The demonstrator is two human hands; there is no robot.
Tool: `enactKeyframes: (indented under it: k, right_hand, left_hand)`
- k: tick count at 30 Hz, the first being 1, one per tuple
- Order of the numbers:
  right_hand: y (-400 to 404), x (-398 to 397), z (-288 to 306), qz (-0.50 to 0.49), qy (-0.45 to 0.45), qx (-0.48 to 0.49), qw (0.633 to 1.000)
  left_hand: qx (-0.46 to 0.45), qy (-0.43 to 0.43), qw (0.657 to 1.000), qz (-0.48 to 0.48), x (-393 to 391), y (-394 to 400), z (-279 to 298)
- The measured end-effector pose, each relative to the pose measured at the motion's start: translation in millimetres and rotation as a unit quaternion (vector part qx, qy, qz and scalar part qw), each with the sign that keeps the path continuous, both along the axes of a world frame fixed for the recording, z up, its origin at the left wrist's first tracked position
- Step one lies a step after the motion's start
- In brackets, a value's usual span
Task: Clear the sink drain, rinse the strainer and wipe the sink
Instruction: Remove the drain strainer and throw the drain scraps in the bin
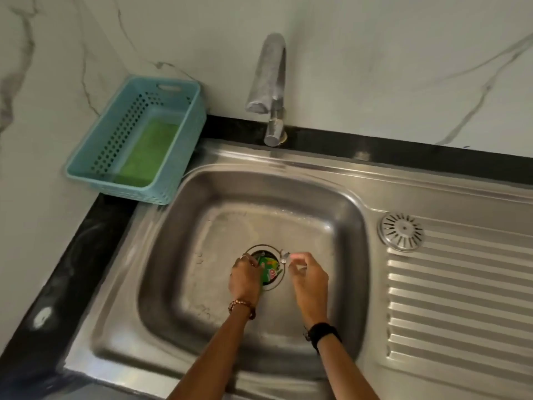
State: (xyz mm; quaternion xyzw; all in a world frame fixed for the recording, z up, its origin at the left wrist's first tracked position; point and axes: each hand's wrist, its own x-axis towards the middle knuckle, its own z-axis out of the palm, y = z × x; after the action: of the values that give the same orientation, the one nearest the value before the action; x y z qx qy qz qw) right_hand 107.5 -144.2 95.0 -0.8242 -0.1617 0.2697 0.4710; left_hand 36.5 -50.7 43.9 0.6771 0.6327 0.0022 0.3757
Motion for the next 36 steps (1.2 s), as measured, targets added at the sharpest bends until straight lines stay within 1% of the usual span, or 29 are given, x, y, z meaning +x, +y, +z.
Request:
enactKeyframes:
  k: [2,4,6,9,12,15,18,22,25,28,30,33,35,36]
  right_hand:
    - [12.9,-14.6,-22.3,-0.041,0.089,-0.032,0.995]
    - [21.5,-23.7,-39.4,-0.077,0.128,-0.071,0.986]
    - [27.0,-27.9,-51.9,-0.102,0.139,-0.104,0.98]
    - [34.8,-31.3,-65.1,-0.137,0.136,-0.135,0.972]
    - [44.3,-27.6,-72.3,-0.179,0.139,-0.149,0.963]
    - [56.1,-18.5,-79.2,-0.174,0.113,-0.195,0.958]
    - [66.5,-7.2,-83.0,-0.13,0.062,-0.254,0.956]
    - [70.5,2.2,-85.4,-0.072,0.019,-0.275,0.958]
    - [67.4,-5.1,-77.3,-0.1,0.035,-0.219,0.97]
    - [60.4,-22.9,-61.3,-0.149,0.102,-0.13,0.975]
    - [52.3,-36.4,-46.0,-0.166,0.157,-0.068,0.971]
    - [36.2,-57.1,-19.4,-0.161,0.199,-0.008,0.967]
    - [28.3,-71.6,-2.4,-0.144,0.217,0.024,0.965]
    - [24.5,-80.3,6.1,-0.131,0.224,0.035,0.965]
  left_hand:
    - [-0.022,0.055,0.995,-0.083,-12.5,6.7,-15.2]
    - [-0.041,0.092,0.983,-0.156,-22.8,9.7,-28.0]
    - [-0.059,0.103,0.974,-0.194,-29.5,12.6,-34.4]
    - [-0.069,0.088,0.965,-0.236,-38.2,22.3,-36.7]
    - [-0.074,0.084,0.96,-0.256,-47.1,34.8,-35.5]
    - [-0.09,0.085,0.958,-0.257,-52.4,44.2,-31.3]
    - [-0.111,0.064,0.969,-0.212,-54.7,49.3,-23.3]
    - [-0.126,0.01,0.983,-0.136,-62.4,55.2,-11.5]
    - [-0.155,-0.041,0.983,-0.093,-69.3,59.4,-0.4]
    - [-0.204,-0.124,0.97,-0.035,-78.1,57.8,15.4]
    - [-0.234,-0.193,0.952,0.035,-84.6,54.1,28.1]
    - [-0.284,-0.305,0.896,0.15,-99.7,42.6,54.9]
    - [-0.288,-0.37,0.861,0.197,-110.4,32.8,75.3]
    - [-0.278,-0.391,0.851,0.213,-118.1,25.2,84.3]
